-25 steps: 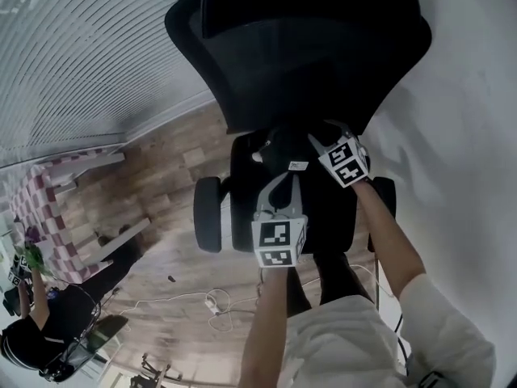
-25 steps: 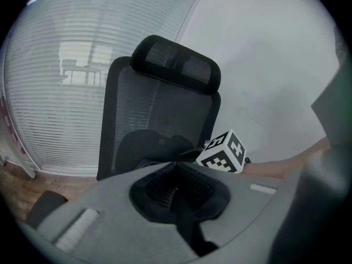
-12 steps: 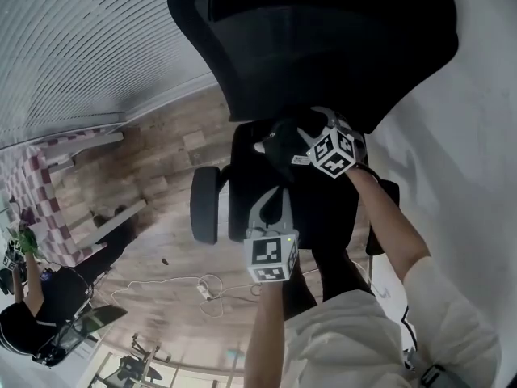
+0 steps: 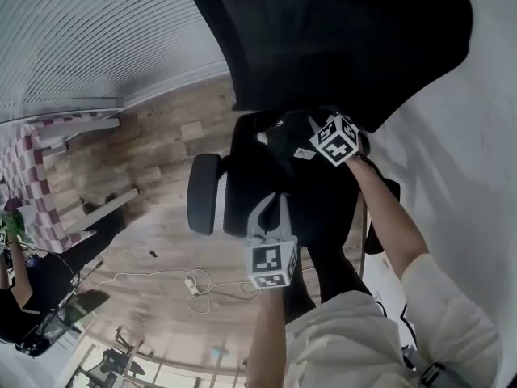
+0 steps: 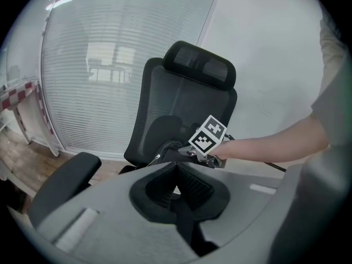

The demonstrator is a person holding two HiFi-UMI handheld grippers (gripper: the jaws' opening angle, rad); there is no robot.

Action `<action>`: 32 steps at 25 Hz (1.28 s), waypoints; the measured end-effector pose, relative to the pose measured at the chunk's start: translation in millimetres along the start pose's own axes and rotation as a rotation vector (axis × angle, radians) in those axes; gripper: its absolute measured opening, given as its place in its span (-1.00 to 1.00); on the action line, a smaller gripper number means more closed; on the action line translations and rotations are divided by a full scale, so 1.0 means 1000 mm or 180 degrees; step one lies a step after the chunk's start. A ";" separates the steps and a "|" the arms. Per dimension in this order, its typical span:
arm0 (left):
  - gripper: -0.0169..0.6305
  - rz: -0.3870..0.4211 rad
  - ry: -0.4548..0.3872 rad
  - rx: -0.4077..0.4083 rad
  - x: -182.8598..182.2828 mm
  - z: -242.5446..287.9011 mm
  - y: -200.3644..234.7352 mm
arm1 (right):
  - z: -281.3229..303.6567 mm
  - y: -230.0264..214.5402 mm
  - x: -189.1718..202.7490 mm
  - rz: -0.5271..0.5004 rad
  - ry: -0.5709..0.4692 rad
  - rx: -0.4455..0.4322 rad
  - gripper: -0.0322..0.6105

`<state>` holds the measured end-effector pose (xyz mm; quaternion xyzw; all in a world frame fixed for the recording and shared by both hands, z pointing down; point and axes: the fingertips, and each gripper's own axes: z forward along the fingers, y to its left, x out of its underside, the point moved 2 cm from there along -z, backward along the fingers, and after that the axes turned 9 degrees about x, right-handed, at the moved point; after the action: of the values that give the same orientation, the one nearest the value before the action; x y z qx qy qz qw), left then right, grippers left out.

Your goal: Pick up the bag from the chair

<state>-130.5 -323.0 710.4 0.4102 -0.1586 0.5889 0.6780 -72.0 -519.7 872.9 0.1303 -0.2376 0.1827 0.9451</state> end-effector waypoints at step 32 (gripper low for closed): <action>-0.93 -0.0112 -0.0456 -0.0034 0.044 -0.143 -0.052 | -0.204 0.134 0.000 -0.0079 -0.0584 0.0315 -0.81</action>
<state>-109.1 -185.6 634.4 0.4504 -0.2027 0.5452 0.6774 -44.9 -331.2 719.8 0.1960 -0.3121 0.1698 0.9140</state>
